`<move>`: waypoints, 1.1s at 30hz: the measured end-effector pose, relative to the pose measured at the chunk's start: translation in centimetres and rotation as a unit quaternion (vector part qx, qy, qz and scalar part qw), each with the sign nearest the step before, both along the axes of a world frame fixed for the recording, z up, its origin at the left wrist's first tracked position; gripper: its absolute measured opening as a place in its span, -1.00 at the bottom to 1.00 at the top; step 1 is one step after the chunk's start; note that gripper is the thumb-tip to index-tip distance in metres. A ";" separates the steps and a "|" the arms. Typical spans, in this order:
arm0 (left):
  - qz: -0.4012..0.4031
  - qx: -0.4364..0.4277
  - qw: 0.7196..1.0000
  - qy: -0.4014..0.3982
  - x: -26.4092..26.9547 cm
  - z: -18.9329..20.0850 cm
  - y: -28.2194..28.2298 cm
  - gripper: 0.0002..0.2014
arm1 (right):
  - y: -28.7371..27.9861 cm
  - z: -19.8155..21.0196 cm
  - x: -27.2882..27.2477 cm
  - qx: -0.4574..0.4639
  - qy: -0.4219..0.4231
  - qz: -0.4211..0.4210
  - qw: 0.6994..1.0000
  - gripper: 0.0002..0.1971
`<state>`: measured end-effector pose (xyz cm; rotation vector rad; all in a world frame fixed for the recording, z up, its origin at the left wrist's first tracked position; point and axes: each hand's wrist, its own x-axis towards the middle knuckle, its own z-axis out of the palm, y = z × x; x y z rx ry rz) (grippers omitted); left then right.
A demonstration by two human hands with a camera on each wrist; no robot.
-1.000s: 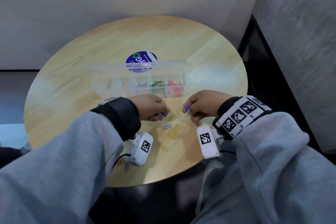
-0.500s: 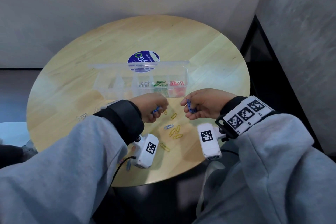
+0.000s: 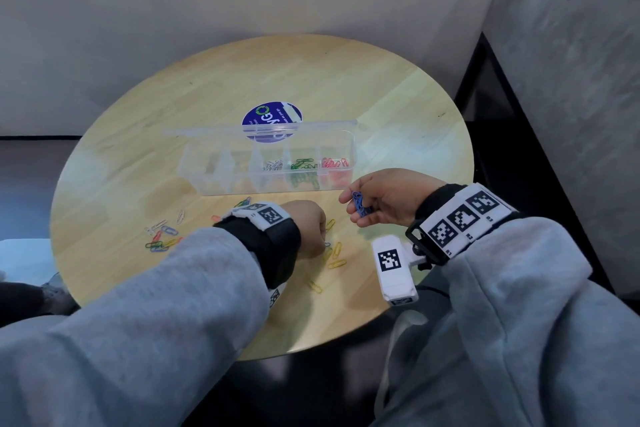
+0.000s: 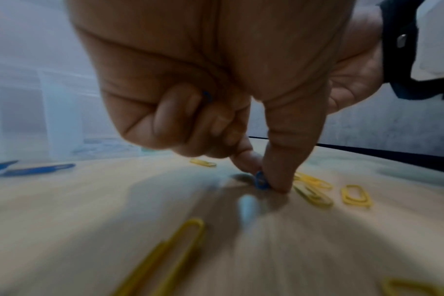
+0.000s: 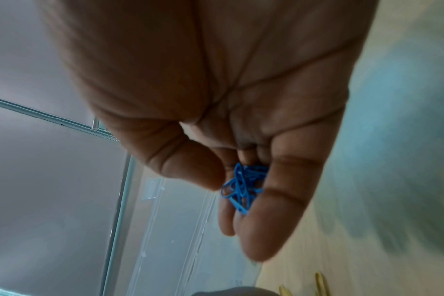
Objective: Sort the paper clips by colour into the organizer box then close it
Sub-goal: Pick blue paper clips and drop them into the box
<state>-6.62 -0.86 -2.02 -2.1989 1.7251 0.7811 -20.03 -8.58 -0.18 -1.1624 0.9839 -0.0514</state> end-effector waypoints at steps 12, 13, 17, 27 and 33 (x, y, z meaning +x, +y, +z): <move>0.340 -0.073 0.874 0.339 8.3 4.4 2.3 -0.81 | 1.2 1.8 3.6 0.035 -0.081 -0.025 0.996 -0.59; 0.368 -0.097 0.855 0.352 9.4 4.8 2.4 -0.81 | 1.4 2.0 4.2 0.047 -0.101 -0.038 0.993 -0.58; 0.451 -0.170 0.792 0.375 12.9 5.7 3.0 -0.79 | 2.6 2.2 7.3 0.077 -0.149 -0.108 0.980 -0.60; 0.497 -0.220 0.695 0.471 14.5 5.2 0.4 -0.81 | 2.8 3.2 14.7 0.057 -0.162 -0.161 0.972 -0.62; 0.477 -0.239 0.674 0.512 14.9 4.3 -0.5 -0.75 | 2.3 2.4 16.5 0.076 -0.147 -0.169 0.972 -0.67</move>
